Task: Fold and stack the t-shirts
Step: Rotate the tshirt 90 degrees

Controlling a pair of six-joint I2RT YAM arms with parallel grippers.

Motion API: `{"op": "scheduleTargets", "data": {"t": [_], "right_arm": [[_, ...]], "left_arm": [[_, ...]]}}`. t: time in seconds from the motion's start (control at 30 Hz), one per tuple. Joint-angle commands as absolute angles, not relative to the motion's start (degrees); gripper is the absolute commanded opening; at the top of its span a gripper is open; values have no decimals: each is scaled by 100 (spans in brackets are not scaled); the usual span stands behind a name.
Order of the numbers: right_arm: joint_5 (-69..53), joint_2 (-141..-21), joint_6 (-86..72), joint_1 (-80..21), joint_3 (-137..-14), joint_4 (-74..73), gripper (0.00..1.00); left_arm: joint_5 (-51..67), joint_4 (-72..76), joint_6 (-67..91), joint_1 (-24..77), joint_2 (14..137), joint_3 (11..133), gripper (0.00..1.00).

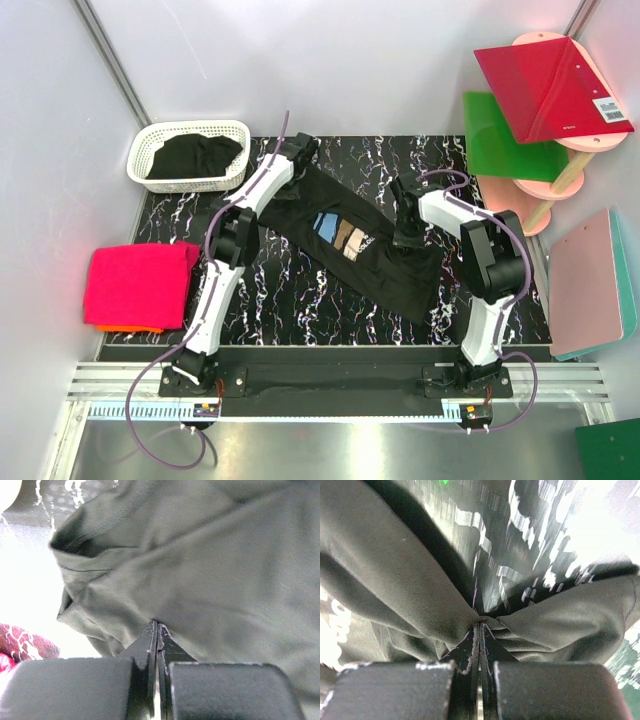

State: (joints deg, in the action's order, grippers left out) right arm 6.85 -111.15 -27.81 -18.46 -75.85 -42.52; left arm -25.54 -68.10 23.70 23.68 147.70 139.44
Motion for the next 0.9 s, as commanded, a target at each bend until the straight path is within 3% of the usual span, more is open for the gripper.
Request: {"op": "scheduleTargets", "data": {"t": [0.0,0.2,0.33,0.37,0.43,0.47,0.57,0.7,0.87], "right_arm": [[561,-10391,-3120,-2135,-7277,-4421,0],[1684,-9582,-3015,-2259,-7558,-4342,0],[2267,-9343,-2497,-2303,-7629,-3405,0],[2294,-9299,-2331,-2294,-7620,-3166,0],[2005,-9334,-2024,-2294,-7559,-2178,0],[1865,-9491,-1952,-2294,-7559,-1849,0],[813,-10436,-1740,-2303,-8329,-1327,0],[-333,-12064,-1547,-2346,-10575,-1748,0],[-1254,-13761,-1433,-2452,-12451,-2205,0]], "left_arm": [[-2759,-6171,2215,2338,13732,13361,0],[-3023,-5012,2285,2391,11687,11122,2],[-2839,-4090,2399,2408,10233,9304,13],[-2821,-4000,2426,2417,9969,9064,26],[-2725,-3798,2469,2443,9283,8457,41],[-2707,-3753,2505,2461,9081,8264,63],[-2786,-3718,2593,2487,8256,7613,83],[-2716,-3700,2672,2496,7656,6770,81],[-2575,-3691,2839,2514,7181,6153,80]]}}
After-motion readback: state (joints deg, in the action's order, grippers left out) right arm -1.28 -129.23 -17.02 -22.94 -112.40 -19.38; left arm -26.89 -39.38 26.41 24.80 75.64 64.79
